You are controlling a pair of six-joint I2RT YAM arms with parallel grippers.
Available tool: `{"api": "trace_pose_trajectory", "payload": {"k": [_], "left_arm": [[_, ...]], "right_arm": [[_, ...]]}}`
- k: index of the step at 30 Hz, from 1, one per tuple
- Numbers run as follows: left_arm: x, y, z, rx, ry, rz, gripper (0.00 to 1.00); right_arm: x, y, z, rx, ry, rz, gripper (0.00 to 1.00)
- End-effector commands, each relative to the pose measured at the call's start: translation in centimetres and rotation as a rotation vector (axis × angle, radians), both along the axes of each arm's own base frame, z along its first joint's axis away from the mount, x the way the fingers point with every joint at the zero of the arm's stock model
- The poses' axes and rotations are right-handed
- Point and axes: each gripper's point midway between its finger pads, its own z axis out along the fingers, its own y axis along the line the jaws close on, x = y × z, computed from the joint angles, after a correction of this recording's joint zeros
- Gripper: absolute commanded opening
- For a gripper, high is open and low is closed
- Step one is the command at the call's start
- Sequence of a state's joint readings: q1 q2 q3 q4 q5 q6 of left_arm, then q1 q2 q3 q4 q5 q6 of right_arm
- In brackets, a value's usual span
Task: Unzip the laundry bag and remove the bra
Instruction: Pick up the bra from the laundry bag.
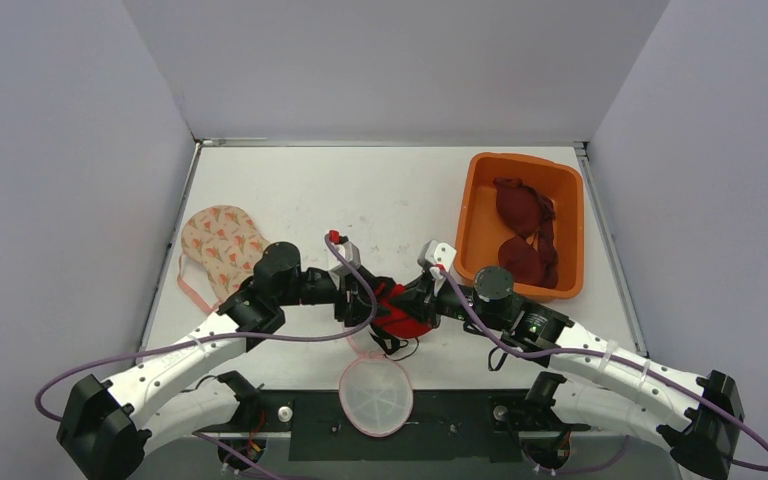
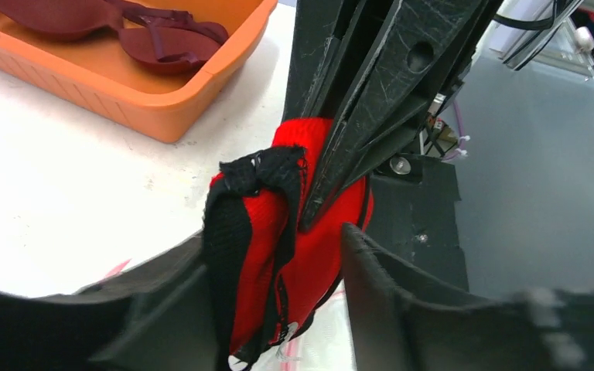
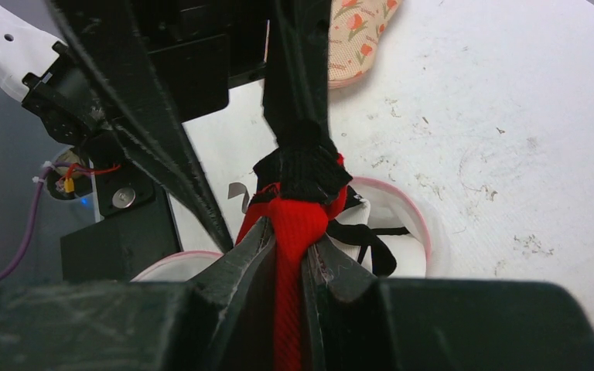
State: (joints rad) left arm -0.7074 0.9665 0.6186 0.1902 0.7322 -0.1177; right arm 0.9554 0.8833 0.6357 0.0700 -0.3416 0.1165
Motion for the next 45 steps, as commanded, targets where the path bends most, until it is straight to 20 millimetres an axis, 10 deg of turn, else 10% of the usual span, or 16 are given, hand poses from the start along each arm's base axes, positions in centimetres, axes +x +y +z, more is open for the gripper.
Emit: {"api": "trace_pose_trajectory", "payload": {"k": [1, 6, 9, 12, 26, 45], "left_arm": [[-0.2, -0.9, 1.7, -0.025, -0.059, -0.041, 0.44], [0.2, -1.1, 1.7, -0.012, -0.063, -0.021, 0.05], [0.8, -0.7, 2.2, -0.028, -0.104, 0.03, 0.0], [1.7, -0.3, 3.1, -0.062, -0.145, 0.094, 0.0], [6.1, 2.1, 9.2, -0.074, -0.536, 0.485, 0.0], [5.7, 4.3, 7.1, 0.508, -1.342, 0.814, 0.0]], "right_arm": [[0.1, 0.4, 4.3, 0.102, -0.064, 0.005, 0.05], [0.6, -0.1, 4.6, 0.105, -0.048, -0.043, 0.12], [1.0, -0.7, 5.3, 0.121, -0.037, -0.091, 0.72], [1.8, -1.2, 5.9, 0.124, -0.023, -0.153, 0.95], [5.2, -6.3, 10.3, 0.4, 0.213, -0.567, 0.9], [6.1, -4.0, 9.8, 0.496, 0.693, -0.534, 0.9]]}}
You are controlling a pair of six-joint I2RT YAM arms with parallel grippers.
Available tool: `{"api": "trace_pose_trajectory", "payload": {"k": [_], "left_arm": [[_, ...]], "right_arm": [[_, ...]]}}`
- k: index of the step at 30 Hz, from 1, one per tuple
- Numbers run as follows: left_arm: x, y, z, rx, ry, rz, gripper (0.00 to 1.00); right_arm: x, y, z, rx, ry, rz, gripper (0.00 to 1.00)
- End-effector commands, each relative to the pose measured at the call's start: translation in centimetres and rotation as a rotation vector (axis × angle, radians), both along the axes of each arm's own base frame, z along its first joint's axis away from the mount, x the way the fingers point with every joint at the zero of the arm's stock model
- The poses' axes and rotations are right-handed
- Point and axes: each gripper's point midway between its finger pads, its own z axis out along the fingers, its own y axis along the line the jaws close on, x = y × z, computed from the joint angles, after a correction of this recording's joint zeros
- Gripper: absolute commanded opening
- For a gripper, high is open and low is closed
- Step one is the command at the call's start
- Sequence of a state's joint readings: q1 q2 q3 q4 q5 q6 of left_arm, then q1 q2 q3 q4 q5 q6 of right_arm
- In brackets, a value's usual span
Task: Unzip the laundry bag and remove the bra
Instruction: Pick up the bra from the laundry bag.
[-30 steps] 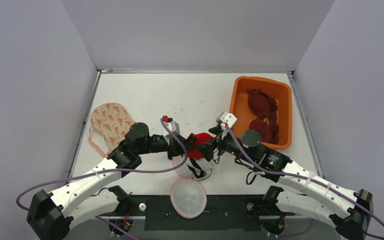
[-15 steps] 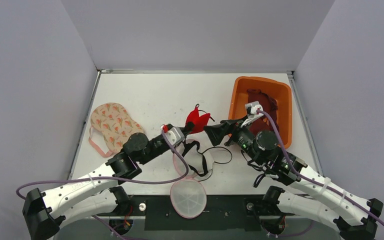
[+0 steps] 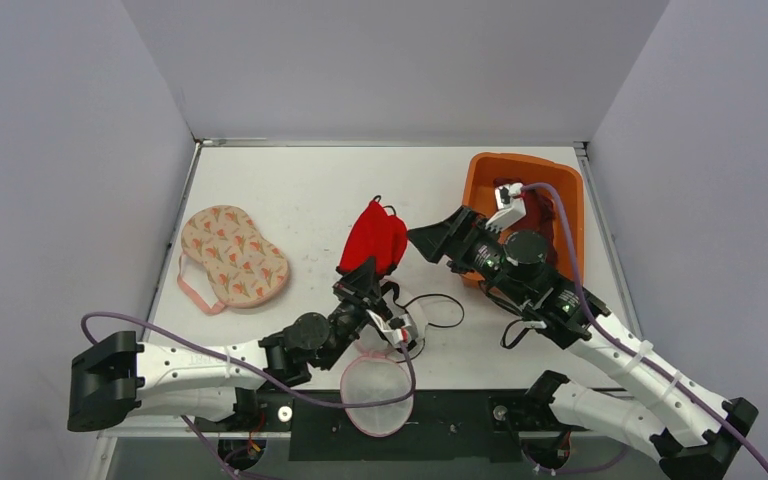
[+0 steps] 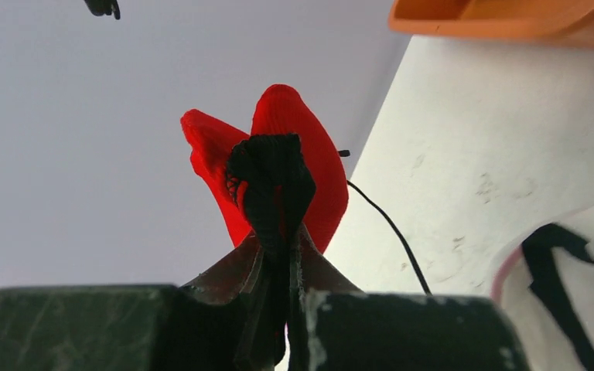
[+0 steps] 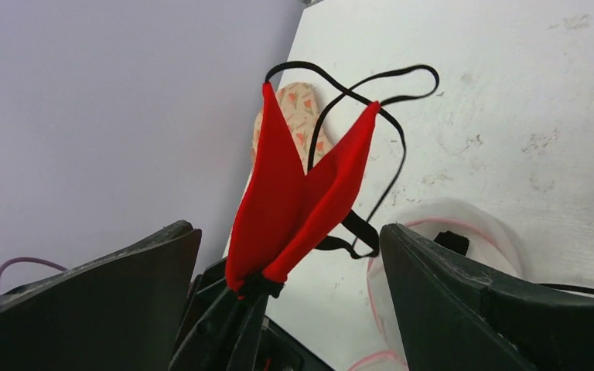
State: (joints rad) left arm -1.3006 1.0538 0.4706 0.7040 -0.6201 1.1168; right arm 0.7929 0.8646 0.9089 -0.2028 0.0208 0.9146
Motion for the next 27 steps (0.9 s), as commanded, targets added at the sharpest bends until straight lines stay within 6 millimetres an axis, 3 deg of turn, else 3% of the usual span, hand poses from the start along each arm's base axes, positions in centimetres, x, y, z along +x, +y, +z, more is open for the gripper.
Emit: {"api": "trace_pose_trajectory", "payload": {"k": [1, 6, 16, 20, 27], "left_arm": [[0.2, 2.3, 3.7, 0.017, -0.158, 0.144, 0.0], [0.2, 1.4, 3.0, 0.137, -0.187, 0.152, 0.0], [0.2, 0.1, 3.2, 0.166, -0.208, 0.144, 0.0], [0.2, -0.1, 3.5, 0.145, -0.206, 0.146, 0.0], [0.2, -0.3, 3.3, 0.138, -0.204, 0.156, 0.0]], "right_arm": [[-0.9, 1.8, 0.7, 0.099, 0.073, 0.1, 0.9], [-0.7, 3.8, -1.6, 0.079, 0.153, 0.168, 0.9], [-0.1, 5.3, -2.1, 0.166, 0.152, 0.201, 0.9], [0.6, 6.1, -3.1, 0.171, 0.176, 0.222, 0.97], [1.4, 6.6, -3.5, 0.171, 0.169, 0.238, 0.48]]}}
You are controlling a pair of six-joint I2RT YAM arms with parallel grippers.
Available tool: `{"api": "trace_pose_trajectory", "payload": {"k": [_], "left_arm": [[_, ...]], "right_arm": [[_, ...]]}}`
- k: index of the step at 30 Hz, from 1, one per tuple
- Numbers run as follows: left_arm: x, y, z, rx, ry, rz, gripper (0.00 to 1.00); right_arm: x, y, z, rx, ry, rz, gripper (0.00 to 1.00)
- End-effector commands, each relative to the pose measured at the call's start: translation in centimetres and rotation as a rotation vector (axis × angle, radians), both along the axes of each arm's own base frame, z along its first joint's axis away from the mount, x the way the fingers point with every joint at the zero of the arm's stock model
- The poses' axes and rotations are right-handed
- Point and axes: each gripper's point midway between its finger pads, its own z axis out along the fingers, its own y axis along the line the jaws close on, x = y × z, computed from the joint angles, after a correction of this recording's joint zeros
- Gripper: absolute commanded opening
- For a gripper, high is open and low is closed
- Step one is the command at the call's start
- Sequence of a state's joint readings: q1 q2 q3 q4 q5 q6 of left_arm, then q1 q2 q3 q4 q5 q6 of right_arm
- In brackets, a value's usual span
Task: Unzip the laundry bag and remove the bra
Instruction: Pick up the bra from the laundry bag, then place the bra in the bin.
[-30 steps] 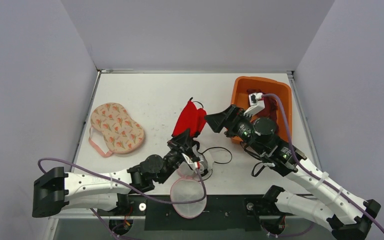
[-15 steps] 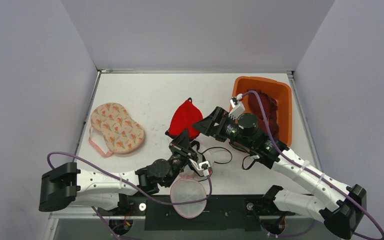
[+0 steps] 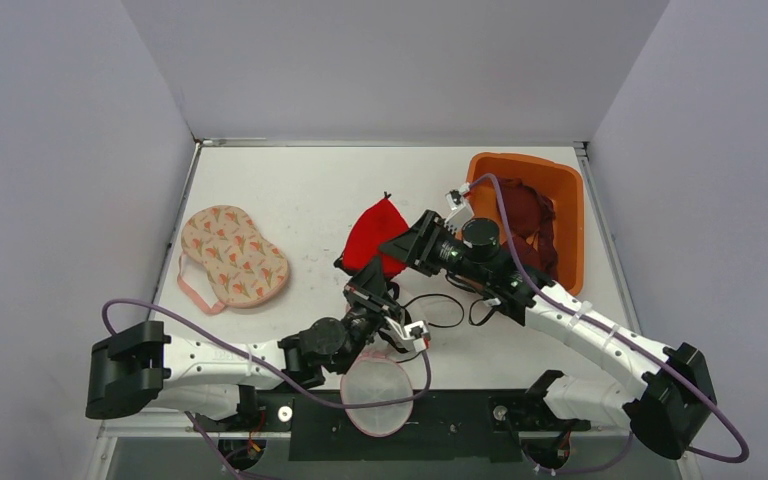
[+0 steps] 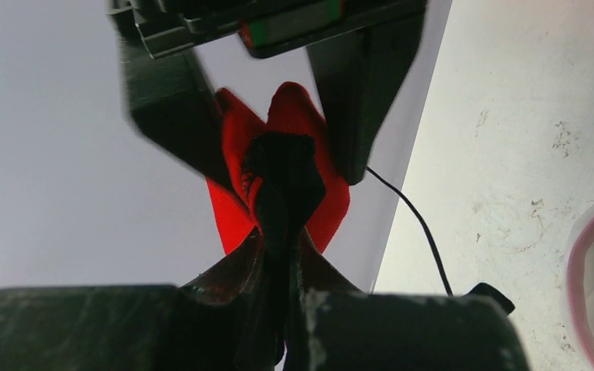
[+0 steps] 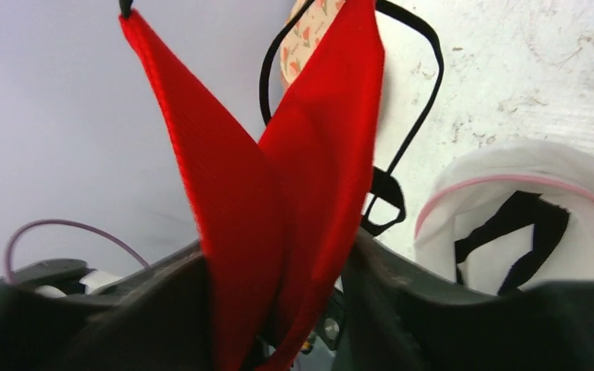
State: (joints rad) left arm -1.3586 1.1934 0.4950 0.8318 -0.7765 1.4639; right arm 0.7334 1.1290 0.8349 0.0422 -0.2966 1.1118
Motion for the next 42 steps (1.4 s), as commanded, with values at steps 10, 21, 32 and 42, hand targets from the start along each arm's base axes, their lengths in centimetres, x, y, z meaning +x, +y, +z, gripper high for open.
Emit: {"api": "trace_pose_trajectory", "payload": {"k": [10, 21, 32, 42], "left_arm": [[-0.8, 0.6, 2.9, -0.205, 0.022, 0.044, 0.78], [-4.0, -0.8, -0.2, -0.421, 0.485, -0.024, 0.96], [-3.6, 0.9, 0.8, -1.244, 0.889, -0.067, 0.96], [0.0, 6.7, -7.1, -1.62, 0.957, 0.252, 0.96]], "right_arm": [[1.4, -3.4, 3.5, -0.151, -0.224, -0.097, 0.05], [5.0, -16.5, 8.1, -0.618, -0.474, -0.593, 0.05], [11.1, -27.3, 4.5, -0.586, -0.271, -1.017, 0.05], [14.5, -29.9, -3.7, -0.553, -0.136, -1.006, 0.05]]}}
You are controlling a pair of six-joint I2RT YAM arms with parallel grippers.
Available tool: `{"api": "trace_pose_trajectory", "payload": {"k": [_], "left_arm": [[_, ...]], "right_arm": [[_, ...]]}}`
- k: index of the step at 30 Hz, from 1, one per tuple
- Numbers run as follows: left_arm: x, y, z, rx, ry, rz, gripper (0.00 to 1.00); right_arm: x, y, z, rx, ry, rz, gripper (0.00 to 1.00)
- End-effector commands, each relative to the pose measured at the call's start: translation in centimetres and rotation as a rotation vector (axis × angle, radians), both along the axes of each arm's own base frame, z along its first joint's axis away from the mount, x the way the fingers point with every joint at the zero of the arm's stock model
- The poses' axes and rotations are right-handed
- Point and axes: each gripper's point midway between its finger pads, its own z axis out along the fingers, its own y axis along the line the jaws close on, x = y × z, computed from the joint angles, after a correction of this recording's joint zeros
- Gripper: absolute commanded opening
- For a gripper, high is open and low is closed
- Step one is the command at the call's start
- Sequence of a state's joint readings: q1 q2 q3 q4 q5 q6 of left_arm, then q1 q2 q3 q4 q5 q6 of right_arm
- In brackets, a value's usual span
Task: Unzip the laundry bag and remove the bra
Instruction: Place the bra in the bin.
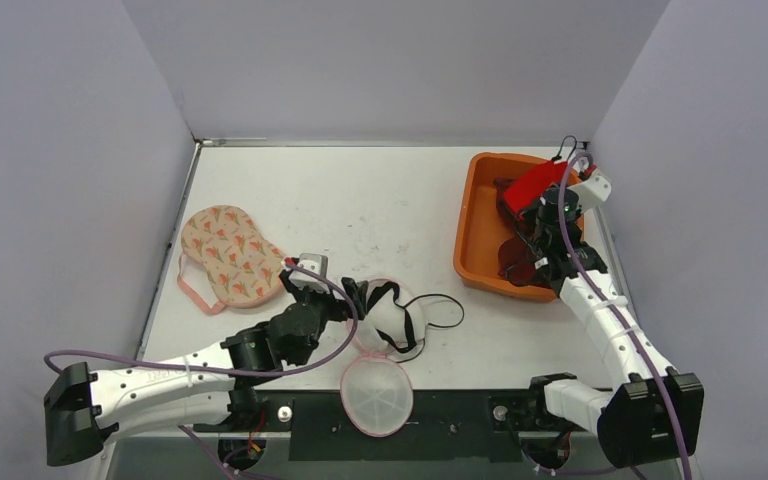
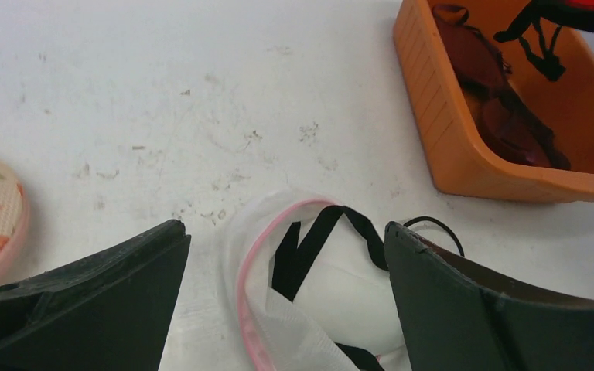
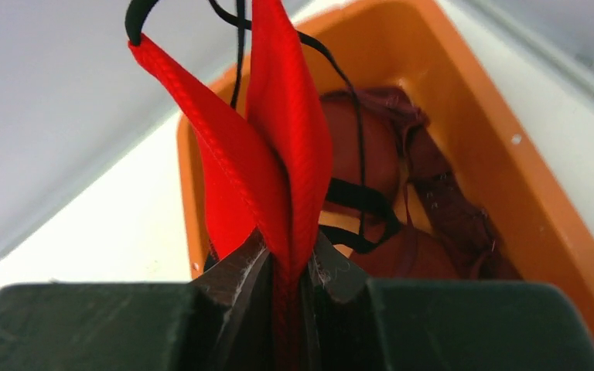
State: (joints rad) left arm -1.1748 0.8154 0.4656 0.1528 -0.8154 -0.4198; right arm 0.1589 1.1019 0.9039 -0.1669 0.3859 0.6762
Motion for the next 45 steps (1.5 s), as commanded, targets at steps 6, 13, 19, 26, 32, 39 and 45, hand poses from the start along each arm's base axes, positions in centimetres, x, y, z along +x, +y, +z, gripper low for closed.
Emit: {"api": "trace_pose_trajectory", "payload": {"k": [6, 13, 19, 26, 32, 39, 45], "left_arm": [[-0.6, 2.1, -1.8, -0.296, 0.117, 0.116, 0.96], [-0.9, 2.4, -3.4, -0.288, 0.136, 0.11, 0.97], [-0.9, 2.3, -4.7, -0.271, 0.162, 0.122, 0.97], [-0.8, 2.6, -5.3, -0.255, 0.17, 0.144, 0.97], [-0.7, 3.0, -5.1, -0.244, 0.166, 0.161, 0.96], [-0.5, 3.9, -5.0, -0.216, 0.155, 0.189, 0.96], [-0.8, 3.6, -5.7, -0.198, 0.187, 0.16, 0.96]], "right_arm": [[1.0, 1.8, -7.3, 0.134, 0.04, 0.082, 0.05], [-0.1, 3.0, -11.1, 0.195, 0.083, 0.129, 0.05], [-2.0, 2.8, -14.4, 0.22, 0.161, 0.111, 0.05], [-3.0, 2.8, -14.3, 0.239, 0.172, 0.107, 0.49], [-3.3, 2.1, -10.3, 0.177, 0.133, 0.092, 0.78], [-4.0, 3.5, -3.9, 0.046, 0.058, 0.115, 0.83], [-3.3, 5.5, -3.1, 0.061, 0.03, 0.173, 0.66]]}}
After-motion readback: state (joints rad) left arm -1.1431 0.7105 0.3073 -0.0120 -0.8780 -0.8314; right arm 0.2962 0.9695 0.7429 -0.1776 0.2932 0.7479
